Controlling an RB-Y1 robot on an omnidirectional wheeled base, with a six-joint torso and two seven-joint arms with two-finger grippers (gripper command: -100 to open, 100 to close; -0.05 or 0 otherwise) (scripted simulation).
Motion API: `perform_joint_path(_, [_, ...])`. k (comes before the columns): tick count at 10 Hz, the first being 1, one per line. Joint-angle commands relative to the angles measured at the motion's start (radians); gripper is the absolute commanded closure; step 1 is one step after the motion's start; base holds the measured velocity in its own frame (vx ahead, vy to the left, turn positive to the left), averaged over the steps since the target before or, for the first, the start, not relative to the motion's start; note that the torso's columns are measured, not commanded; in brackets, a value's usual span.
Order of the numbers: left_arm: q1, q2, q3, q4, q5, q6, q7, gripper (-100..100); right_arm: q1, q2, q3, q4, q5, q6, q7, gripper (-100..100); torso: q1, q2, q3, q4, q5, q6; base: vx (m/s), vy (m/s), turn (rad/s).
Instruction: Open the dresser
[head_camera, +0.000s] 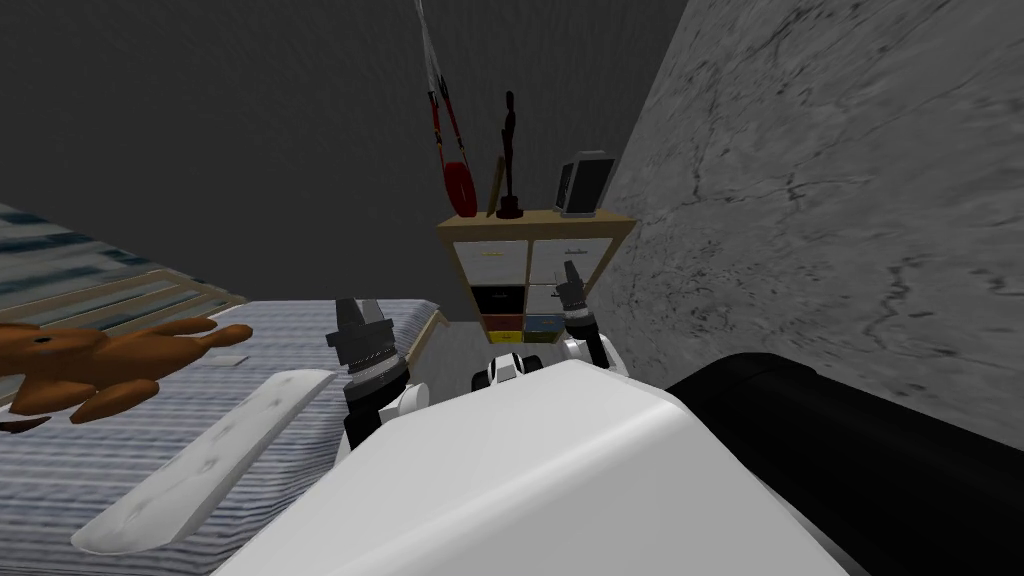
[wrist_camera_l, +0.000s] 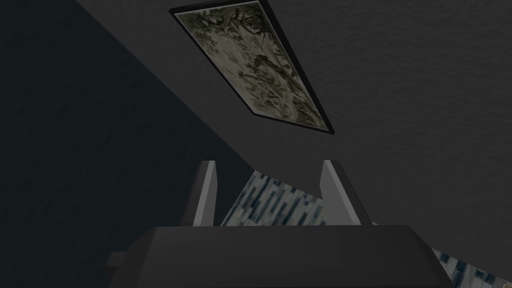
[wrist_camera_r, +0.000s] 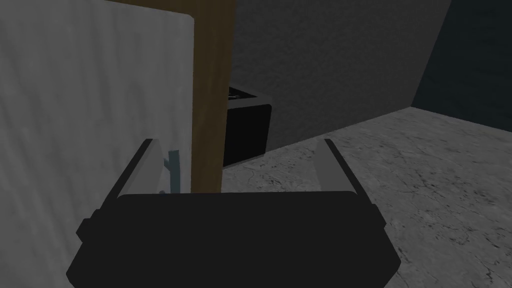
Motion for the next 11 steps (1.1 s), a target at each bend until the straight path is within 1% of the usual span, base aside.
perform_joint_path(1, [0.0,0.0,0.0,0.0,0.0,0.0,0.0,0,0.011,-0.066,-0.023,-0.01,0.041,0.009,0.034,-100,-0.001,0.0,0.0,0.0,0.0,0.0,0.049,0.057,-0.046])
perform_joint_path(3, [0.0,0.0,0.0,0.0,0.0,0.0,0.0,0,0.022,-0.098,-0.047,-0.021,0.081,0.016,0.067,-100,-0.001,0.001,0.0,0.001,0.0,0.0,0.052,0.08,-0.05])
perform_joint_path(5, [0.0,0.0,0.0,0.0,0.0,0.0,0.0,0,0.036,-0.118,-0.075,-0.035,0.128,0.024,0.106,-100,-0.001,0.001,0.0,0.001,0.0,0.0,0.061,0.089,-0.06])
perform_joint_path(11, [0.0,0.0,0.0,0.0,0.0,0.0,0.0,0,0.085,-0.145,-0.174,-0.091,0.299,0.051,0.244,-100,0.0,0.001,0.0,0.001,0.0,0.0,0.072,0.102,-0.077])
